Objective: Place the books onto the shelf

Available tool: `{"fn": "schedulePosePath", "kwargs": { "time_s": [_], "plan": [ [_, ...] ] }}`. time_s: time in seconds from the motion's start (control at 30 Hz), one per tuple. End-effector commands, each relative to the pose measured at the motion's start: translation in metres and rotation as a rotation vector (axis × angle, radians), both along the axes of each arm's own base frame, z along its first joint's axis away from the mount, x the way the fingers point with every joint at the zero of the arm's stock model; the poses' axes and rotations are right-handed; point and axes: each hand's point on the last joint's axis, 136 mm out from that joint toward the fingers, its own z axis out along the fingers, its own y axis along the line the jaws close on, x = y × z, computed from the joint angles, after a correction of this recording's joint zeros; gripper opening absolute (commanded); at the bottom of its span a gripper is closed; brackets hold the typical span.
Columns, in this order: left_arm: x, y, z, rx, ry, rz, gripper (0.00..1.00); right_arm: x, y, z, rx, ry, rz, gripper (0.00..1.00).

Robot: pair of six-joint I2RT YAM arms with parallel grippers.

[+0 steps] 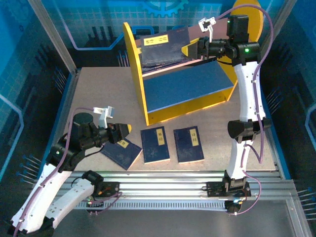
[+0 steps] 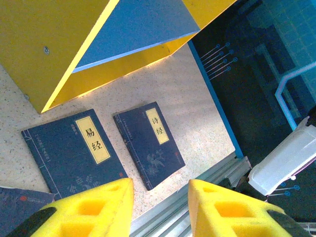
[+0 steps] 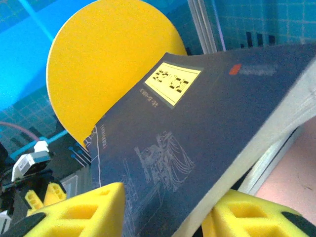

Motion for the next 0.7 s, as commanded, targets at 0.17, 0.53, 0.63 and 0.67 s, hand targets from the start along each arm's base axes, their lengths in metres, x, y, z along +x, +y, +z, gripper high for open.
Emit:
{"fn": "schedulePosePath", "kwargs": {
  "time_s": [0.17, 0.53, 0.63, 0.67],
  "plan": [
    [-0.001, 0.005, 0.004, 0.012, -0.023, 0.017, 0.35, 0.017, -0.002, 0.001, -0.023, -0.013, -0.094, 0.59],
    [-0.002, 0.006, 0.002, 0.017, -0.022, 0.022, 0.35, 0.034, -0.004, -0.008, -0.024, 0.03, -0.154, 0.68],
    [-0.002, 0.007, 0.002, 0.019, -0.021, 0.022, 0.35, 0.036, -0.004, -0.008, -0.015, 0.036, -0.157, 0.68],
    [-0.002, 0.007, 0.002, 0.02, -0.023, 0.024, 0.35, 0.037, -0.003, -0.008, -0.01, 0.038, -0.154, 0.68]
  ]
}}
